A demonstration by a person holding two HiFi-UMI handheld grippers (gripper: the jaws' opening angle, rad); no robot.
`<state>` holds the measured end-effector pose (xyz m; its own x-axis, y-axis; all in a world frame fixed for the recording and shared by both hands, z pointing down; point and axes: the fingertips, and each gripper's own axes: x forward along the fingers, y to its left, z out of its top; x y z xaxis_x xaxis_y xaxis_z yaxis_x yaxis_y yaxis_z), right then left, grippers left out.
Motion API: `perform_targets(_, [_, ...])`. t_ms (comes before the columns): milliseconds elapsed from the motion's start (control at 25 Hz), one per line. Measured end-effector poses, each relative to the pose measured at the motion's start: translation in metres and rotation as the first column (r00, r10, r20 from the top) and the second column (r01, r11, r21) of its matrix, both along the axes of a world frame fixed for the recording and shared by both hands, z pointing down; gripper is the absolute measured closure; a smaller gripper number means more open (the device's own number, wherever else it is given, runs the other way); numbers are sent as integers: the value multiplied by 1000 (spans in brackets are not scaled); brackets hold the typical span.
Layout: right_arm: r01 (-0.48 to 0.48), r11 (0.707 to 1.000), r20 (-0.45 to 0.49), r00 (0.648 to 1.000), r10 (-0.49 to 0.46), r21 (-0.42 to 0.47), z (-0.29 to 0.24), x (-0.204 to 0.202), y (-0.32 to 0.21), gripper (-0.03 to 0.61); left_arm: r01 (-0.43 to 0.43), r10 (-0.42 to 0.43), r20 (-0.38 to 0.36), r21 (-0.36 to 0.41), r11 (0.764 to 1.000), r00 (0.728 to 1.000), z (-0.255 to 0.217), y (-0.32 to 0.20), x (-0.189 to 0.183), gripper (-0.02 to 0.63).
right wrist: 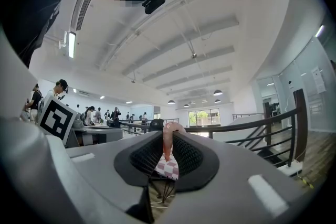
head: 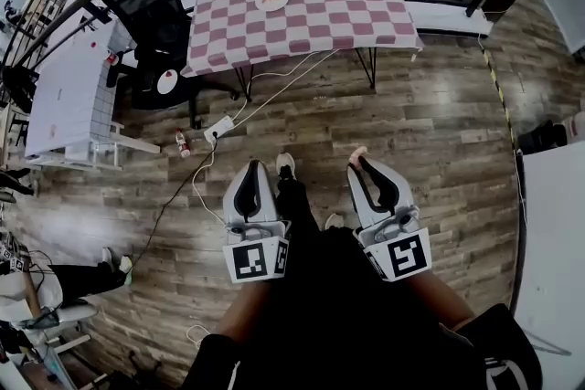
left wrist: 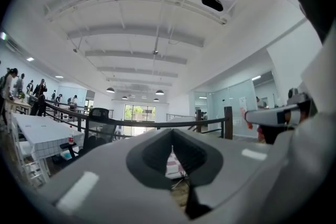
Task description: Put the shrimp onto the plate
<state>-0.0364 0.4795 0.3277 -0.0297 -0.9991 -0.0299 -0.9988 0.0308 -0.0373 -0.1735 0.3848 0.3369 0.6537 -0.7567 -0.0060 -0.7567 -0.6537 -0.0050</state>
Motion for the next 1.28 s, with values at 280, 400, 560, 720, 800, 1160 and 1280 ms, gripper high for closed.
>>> perform_targets(280, [-57, 998, -14, 998, 57, -25, 6, 25, -23, 523, -74, 74, -16, -8, 997, 997, 6, -37, 36, 604])
perform_targets(400, [-70, 997, -26, 997, 69, -37, 13, 38, -49, 523, -79, 78, -28, -13, 997, 997, 11, -65, 48, 604])
perform_targets(560, [-93, 995, -34, 995, 91, -47, 15, 53, -98, 523, -92, 91, -41, -30, 995, 995, 21, -114, 62, 604])
perform_targets(720, [-84, 994, -27, 996, 82, -66, 16, 62, -166, 523, -99, 97, -27, -58, 993, 995, 33, -177, 74, 604])
perform_targets(800, [-63, 995, -25, 998, 61, -81, 19, 62, -203, 523, -93, 91, -27, -75, 993, 995, 38, -208, 77, 604])
perform_targets(1160, [-46, 991, -9, 999, 45, -127, 14, 69, -359, 523, -100, 101, 0, -110, 989, 995, 42, -334, 81, 604])
perform_targets(1280, [-52, 991, -14, 999, 51, -120, 7, 73, -402, 523, -110, 111, 4, -99, 989, 994, 32, -376, 86, 604])
